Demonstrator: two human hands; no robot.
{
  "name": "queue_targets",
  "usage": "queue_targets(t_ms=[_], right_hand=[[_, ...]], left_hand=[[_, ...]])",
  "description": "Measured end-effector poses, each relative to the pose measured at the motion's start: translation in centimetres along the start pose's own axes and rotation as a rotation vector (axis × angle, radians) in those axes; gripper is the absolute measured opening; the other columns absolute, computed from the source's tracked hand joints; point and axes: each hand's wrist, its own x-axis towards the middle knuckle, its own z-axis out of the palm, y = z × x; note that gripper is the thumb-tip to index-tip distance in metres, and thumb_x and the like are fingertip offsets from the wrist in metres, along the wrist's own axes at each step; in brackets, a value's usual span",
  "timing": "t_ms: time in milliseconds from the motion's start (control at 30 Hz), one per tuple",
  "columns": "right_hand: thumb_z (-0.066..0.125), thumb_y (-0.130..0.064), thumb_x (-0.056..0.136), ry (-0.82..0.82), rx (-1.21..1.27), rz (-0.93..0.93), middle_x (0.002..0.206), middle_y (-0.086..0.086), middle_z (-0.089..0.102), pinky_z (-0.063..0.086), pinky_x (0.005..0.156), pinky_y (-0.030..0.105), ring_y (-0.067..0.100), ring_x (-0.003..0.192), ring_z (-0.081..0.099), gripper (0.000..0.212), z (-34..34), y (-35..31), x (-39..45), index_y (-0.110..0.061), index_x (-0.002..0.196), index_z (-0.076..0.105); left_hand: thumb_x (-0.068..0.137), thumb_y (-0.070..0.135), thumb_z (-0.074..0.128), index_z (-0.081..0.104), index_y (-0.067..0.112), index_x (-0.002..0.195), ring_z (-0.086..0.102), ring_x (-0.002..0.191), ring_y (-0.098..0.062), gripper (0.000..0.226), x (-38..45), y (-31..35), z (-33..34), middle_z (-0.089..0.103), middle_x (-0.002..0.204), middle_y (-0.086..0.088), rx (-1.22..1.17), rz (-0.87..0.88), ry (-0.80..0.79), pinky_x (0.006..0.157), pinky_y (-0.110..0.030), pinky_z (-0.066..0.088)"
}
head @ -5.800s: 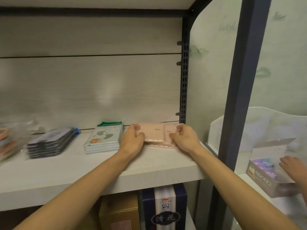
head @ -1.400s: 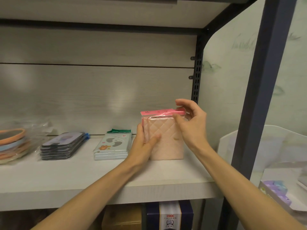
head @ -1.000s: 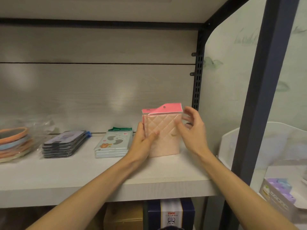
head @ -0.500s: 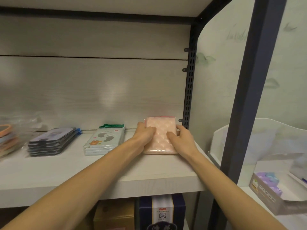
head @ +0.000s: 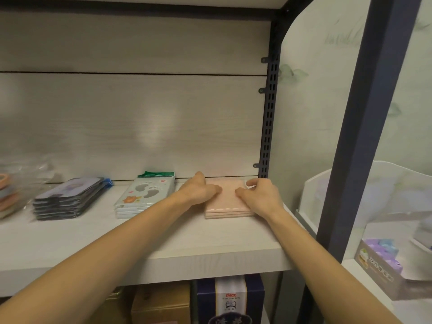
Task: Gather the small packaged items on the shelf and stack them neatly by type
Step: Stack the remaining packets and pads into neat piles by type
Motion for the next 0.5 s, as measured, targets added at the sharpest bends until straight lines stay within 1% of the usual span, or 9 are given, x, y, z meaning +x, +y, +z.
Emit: queue_targets(t_ms=[67, 133, 200, 233, 300, 367, 433, 500], right_hand=[[0.071, -0.042, 0.081, 0.013, -0.010, 0.000, 0.125, 0.002, 0.066, 0.050, 0.096, 0.035, 0.023, 0.113, 0.062, 0.048, 0.0, 0.1, 0.2, -0.019, 0.123, 0.066], [0.070, -0.045, 0.082, 0.013, -0.026, -0.009, 0.123, 0.002, 0.067, 0.051, 0.095, 0.037, 0.023, 0.113, 0.062, 0.048, 0.1, 0.3, 0.1, -0.020, 0.123, 0.065], [0.067, -0.047, 0.084, 0.020, -0.069, -0.024, 0.120, 0.000, 0.068, 0.050, 0.093, 0.036, 0.024, 0.113, 0.062, 0.049, 0.1, 0.4, -0.1, -0.021, 0.125, 0.063], [0.066, -0.048, 0.084, 0.026, -0.088, -0.034, 0.119, -0.001, 0.069, 0.050, 0.091, 0.035, 0.024, 0.113, 0.062, 0.049, 0.2, 0.4, -0.1, -0.022, 0.126, 0.063], [0.064, -0.048, 0.085, 0.026, -0.113, -0.045, 0.120, -0.001, 0.069, 0.048, 0.089, 0.034, 0.025, 0.115, 0.062, 0.050, 0.3, 0.5, -0.1, -0.023, 0.128, 0.062], [0.062, -0.048, 0.086, 0.026, -0.119, -0.051, 0.122, 0.000, 0.069, 0.047, 0.089, 0.033, 0.025, 0.116, 0.061, 0.050, 0.3, 0.4, -0.1, -0.022, 0.129, 0.062], [0.062, -0.048, 0.088, 0.016, -0.106, -0.046, 0.123, 0.001, 0.068, 0.048, 0.093, 0.034, 0.026, 0.116, 0.060, 0.049, 0.1, 0.3, -0.2, -0.021, 0.129, 0.062], [0.060, -0.052, 0.088, -0.009, -0.074, -0.047, 0.120, 0.000, 0.069, 0.049, 0.097, 0.038, 0.027, 0.115, 0.061, 0.051, 0.0, 0.3, -0.4, -0.022, 0.128, 0.062]], left_hand=[[0.094, 0.049, 0.062, 0.039, 0.013, 0.143, 0.050, 0.131, -0.029, 0.066, -0.3, -0.1, 0.4, 0.051, 0.146, -0.009, 0.012, 0.024, 0.026, 0.103, -0.033, 0.040], [0.095, 0.052, 0.059, 0.035, 0.014, 0.146, 0.050, 0.133, -0.029, 0.069, -1.1, -0.4, 0.7, 0.051, 0.148, -0.008, 0.010, 0.055, 0.041, 0.106, -0.033, 0.041], [0.092, 0.059, 0.060, 0.033, 0.017, 0.148, 0.052, 0.132, -0.028, 0.075, -2.3, -1.3, 1.0, 0.052, 0.147, -0.006, 0.001, 0.089, 0.021, 0.108, -0.035, 0.042], [0.087, 0.064, 0.062, 0.034, 0.019, 0.146, 0.054, 0.130, -0.026, 0.080, -3.0, -1.7, 1.0, 0.055, 0.144, -0.004, 0.002, 0.114, 0.002, 0.108, -0.037, 0.043], [0.067, 0.078, 0.067, 0.039, 0.024, 0.140, 0.059, 0.121, -0.021, 0.094, -4.2, -2.4, 0.8, 0.061, 0.134, 0.005, 0.020, 0.151, -0.026, 0.104, -0.039, 0.048], [0.049, 0.084, 0.068, 0.041, 0.024, 0.141, 0.060, 0.117, -0.018, 0.113, -4.5, -2.8, 0.5, 0.060, 0.131, 0.008, 0.065, 0.178, -0.030, 0.102, -0.040, 0.050], [0.043, 0.085, 0.071, 0.044, 0.022, 0.143, 0.062, 0.114, -0.017, 0.121, -4.2, -3.1, 0.2, 0.061, 0.131, 0.008, 0.071, 0.219, -0.029, 0.101, -0.040, 0.052], [0.039, 0.089, 0.073, 0.046, 0.024, 0.144, 0.064, 0.113, -0.014, 0.127, -4.1, -3.4, 0.0, 0.062, 0.133, 0.008, 0.005, 0.239, -0.024, 0.100, -0.040, 0.053]])
